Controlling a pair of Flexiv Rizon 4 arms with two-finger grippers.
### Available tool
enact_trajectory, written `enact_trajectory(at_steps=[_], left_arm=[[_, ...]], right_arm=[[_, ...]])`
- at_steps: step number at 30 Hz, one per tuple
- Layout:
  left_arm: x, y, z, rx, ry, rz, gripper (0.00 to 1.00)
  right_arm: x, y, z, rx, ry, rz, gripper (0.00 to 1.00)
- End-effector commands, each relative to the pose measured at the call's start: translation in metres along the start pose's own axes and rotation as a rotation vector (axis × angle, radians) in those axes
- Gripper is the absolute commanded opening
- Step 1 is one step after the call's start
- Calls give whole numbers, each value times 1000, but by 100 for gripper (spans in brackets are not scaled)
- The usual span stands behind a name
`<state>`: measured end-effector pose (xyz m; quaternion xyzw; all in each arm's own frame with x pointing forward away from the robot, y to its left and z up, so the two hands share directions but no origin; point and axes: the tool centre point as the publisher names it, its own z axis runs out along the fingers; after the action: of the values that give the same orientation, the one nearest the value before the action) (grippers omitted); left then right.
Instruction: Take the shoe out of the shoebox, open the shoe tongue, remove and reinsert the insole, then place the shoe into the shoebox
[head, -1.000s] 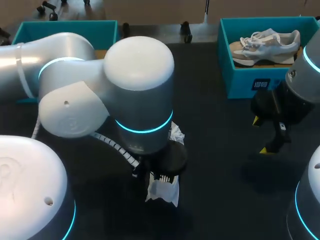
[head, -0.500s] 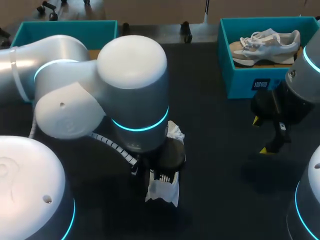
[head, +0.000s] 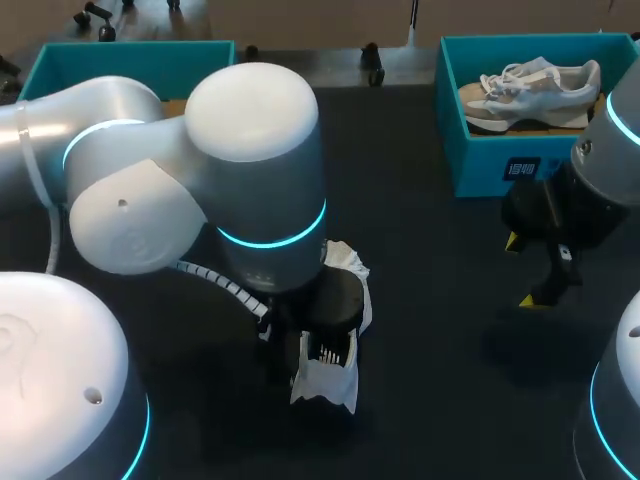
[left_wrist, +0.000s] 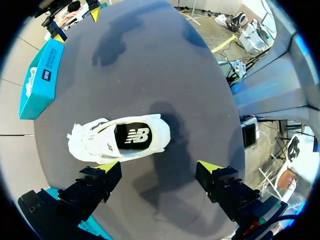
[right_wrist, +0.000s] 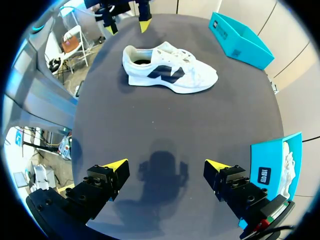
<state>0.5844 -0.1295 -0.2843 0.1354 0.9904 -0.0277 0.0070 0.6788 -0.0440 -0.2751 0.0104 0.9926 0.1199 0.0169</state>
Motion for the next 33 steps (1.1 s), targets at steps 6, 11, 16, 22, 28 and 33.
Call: enact_trajectory(at_steps=[6, 11, 16, 22, 28, 33], left_arm=[[-1, -7, 29, 48, 16, -7, 100], [3, -12, 36, 50, 12, -14, 100], [6, -17, 45, 55, 15, -24, 100], [10, -26, 56, 62, 12, -25, 100], [10, -32, 69, 59, 8, -25, 100], [13, -35, 78, 47, 13, -30, 100]], right_arm=[[1, 0, 1, 1, -3, 0, 100], [1, 0, 1, 1, -3, 0, 100], [1, 0, 1, 1, -3, 0, 100], [1, 0, 1, 1, -3, 0, 100], [1, 0, 1, 1, -3, 0, 100], [1, 0, 1, 1, -3, 0, 100]])
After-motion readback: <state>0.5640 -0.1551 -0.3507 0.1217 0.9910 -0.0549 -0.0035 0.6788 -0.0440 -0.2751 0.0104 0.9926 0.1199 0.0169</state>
